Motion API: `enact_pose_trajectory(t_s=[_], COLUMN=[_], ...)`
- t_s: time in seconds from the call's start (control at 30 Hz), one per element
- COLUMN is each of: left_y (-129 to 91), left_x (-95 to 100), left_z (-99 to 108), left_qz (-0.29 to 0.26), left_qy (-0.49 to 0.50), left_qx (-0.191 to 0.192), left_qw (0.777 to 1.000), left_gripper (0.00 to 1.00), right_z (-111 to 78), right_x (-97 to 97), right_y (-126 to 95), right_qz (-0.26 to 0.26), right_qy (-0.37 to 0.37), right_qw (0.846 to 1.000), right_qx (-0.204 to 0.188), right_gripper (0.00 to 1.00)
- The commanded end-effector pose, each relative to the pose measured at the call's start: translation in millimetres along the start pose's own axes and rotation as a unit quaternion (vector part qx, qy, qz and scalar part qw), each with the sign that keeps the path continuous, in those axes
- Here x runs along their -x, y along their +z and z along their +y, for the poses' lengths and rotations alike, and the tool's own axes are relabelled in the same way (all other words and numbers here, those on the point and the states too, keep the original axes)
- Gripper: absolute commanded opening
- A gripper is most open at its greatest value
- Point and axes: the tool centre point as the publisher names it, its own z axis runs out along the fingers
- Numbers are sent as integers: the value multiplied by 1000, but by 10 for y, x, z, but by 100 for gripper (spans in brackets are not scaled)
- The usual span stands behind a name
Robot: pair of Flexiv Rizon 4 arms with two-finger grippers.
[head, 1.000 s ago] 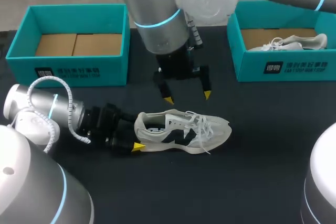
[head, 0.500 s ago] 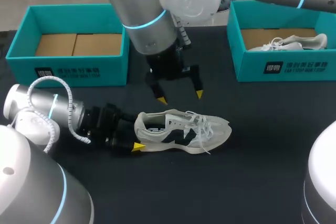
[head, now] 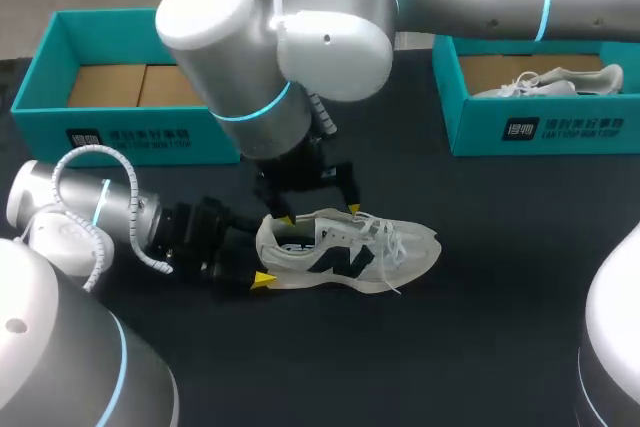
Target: Take the shoe out of the shoebox, open the shoe tongue, remove and reinsert the insole, then place the shoe into the shoebox
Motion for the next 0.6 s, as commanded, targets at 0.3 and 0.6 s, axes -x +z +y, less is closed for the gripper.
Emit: enact_pose_trajectory(t_s=[0.3,0.6], left_y=[10,10], left_x=[1,1], left_z=[29,29], left_qz=[-1,-1], left_qy=[0,0], left_qx=[0,0], left_qw=[1000,1000], left_gripper=[0,0], right_z=[-52,-34], right_x=[-155,1], right_y=[303,518], right_qz=[-33,-60], right_qy=[8,29], right_qw=[999,998], right_qx=[12,10], right_gripper=[100,100])
